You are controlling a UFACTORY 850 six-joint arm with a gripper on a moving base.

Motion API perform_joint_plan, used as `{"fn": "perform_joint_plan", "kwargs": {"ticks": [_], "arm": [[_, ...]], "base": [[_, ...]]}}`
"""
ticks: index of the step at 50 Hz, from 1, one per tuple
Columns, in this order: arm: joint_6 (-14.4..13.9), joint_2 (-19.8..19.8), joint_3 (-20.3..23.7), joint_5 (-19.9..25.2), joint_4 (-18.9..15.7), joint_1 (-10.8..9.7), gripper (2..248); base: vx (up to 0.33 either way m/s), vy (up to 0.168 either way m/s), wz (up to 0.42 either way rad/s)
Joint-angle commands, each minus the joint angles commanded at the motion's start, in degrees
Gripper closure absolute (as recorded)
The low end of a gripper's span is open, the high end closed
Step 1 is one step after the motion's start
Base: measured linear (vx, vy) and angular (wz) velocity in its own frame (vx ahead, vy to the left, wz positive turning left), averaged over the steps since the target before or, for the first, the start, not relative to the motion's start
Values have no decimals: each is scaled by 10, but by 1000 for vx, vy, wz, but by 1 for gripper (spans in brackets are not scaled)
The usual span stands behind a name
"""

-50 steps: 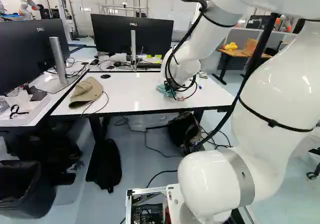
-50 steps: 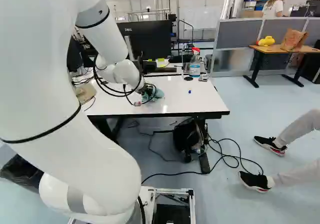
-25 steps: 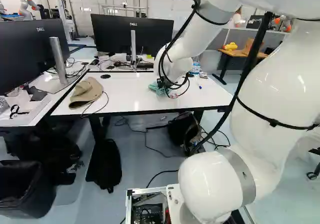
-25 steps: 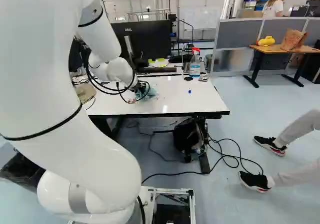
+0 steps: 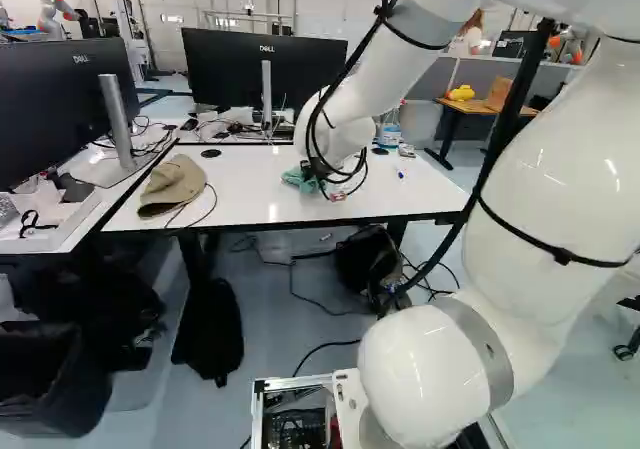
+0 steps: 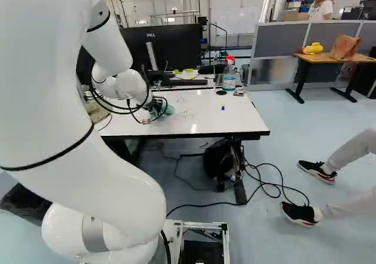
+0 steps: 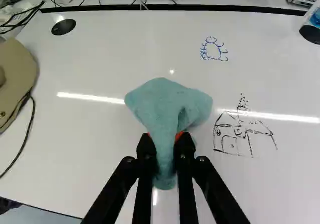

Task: Clean the table with the green towel

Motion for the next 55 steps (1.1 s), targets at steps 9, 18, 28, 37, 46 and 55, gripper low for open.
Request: {"fn": "perform_joint_plan", "kwargs": {"ticks": [9,18,28,37,46,55], "arm": [[0,12,12,0,0,17,200],[0,12,13,0,0,18,200],[0,12,13,0,0,18,200],[0,18,13,0,0,15,200],[0,28,12,0,0,-2,200],[0,38,8,0,0,-21,200]], "base": [[0,0,0],[0,0,0],[0,0,0],[0,0,0],[0,0,0],[0,0,0]]}}
